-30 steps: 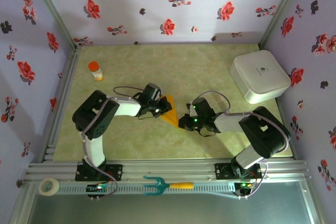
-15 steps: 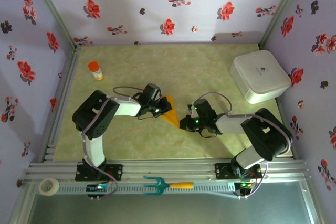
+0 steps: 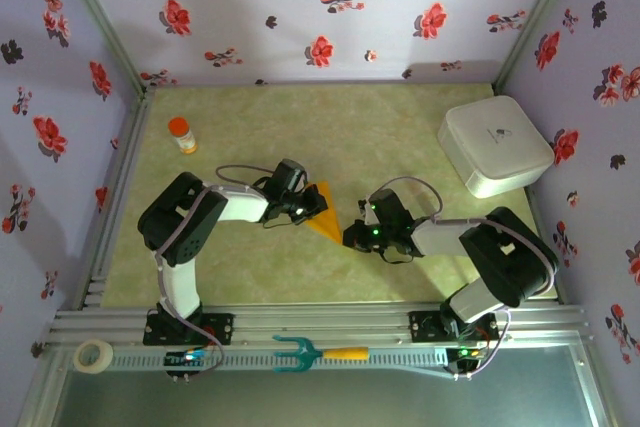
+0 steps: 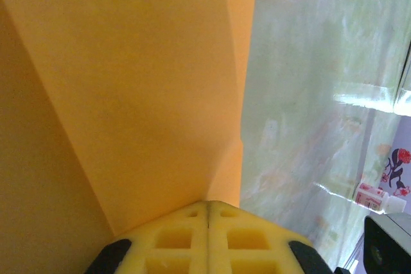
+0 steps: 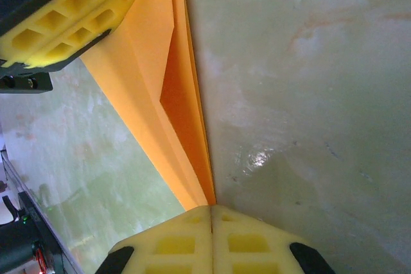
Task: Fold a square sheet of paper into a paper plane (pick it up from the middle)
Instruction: Fourth fold the wing at the center of the table.
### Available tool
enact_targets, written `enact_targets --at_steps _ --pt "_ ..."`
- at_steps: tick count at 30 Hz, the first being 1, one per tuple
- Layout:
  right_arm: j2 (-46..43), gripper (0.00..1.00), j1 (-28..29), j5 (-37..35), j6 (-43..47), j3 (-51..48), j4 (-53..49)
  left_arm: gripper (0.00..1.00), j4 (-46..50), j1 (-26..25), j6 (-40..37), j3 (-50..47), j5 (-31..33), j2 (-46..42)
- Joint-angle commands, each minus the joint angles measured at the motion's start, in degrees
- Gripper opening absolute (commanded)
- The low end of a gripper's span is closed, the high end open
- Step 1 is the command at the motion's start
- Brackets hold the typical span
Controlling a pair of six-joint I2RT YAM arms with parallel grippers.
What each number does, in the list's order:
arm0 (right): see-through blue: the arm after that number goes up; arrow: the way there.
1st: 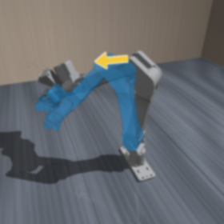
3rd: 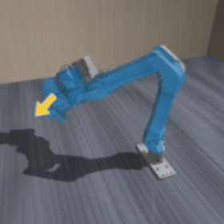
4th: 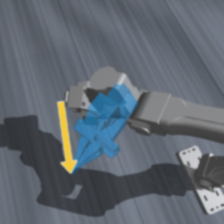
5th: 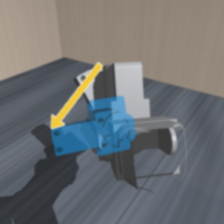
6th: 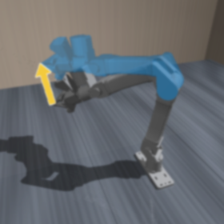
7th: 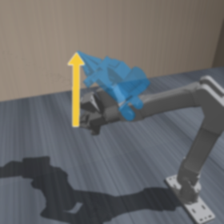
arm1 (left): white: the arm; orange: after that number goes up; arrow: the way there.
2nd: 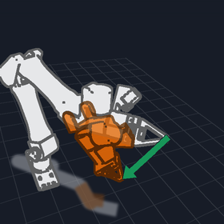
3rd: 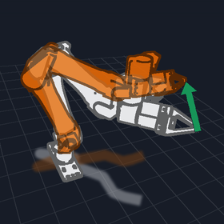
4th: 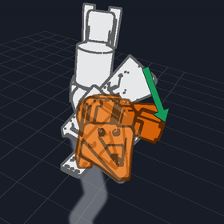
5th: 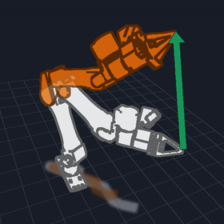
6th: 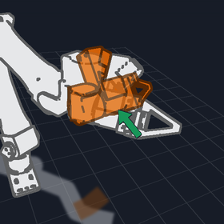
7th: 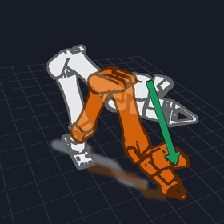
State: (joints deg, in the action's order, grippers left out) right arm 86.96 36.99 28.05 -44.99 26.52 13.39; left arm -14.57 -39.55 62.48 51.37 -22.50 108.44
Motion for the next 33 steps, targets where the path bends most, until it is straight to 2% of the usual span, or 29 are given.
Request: enact_targets --at_steps 1,25,33 --pt "-0.6 0.05 -0.3 -1.8 -0.3 -1.9 -4.8 0.05 1.6 0.0 0.1 -1.2 1.3 0.1" --pt "-2.2 0.12 -0.3 -3.0 0.8 0.0 -7.6 0.03 0.0 -0.3 0.8 -2.3 1.7 0.8" --pt "-3.8 0.12 -0.3 -4.0 1.1 -0.2 -8.7 0.03 0.7 -0.4 0.5 -1.5 1.8 1.0"
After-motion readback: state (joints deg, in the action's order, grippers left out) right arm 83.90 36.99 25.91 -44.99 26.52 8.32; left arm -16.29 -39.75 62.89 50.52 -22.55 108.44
